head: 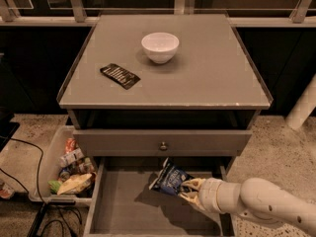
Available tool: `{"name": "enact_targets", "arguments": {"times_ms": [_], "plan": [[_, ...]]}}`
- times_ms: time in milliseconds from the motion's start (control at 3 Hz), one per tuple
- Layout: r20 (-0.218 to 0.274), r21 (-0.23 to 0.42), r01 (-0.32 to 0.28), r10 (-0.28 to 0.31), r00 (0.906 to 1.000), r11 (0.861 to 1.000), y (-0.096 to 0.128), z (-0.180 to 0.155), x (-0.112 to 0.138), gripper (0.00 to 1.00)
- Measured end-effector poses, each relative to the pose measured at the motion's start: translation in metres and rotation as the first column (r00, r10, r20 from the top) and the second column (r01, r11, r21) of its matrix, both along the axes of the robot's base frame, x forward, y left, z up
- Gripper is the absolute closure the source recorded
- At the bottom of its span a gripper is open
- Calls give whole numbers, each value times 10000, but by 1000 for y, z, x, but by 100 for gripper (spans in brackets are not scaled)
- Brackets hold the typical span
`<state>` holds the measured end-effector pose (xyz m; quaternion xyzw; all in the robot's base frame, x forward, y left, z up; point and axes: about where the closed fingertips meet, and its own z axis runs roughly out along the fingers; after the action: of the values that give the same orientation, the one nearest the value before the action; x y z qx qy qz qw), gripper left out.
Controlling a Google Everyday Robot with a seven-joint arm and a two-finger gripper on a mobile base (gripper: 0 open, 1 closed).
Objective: Place blue chip bag into middle drawer
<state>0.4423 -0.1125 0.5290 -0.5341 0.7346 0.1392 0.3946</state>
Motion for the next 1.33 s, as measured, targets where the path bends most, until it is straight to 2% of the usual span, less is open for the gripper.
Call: {"name": "enact_targets", "arguments": {"times_ms": [333,667,1333], "plan": [[-325,-2,37,-37,9995,10000,2,-22,12,100],[-344,0,128,-128,9993,9999,5,-55,35,100],[-350,-29,186,-187,9992,9998,12,-110,47,100]]}}
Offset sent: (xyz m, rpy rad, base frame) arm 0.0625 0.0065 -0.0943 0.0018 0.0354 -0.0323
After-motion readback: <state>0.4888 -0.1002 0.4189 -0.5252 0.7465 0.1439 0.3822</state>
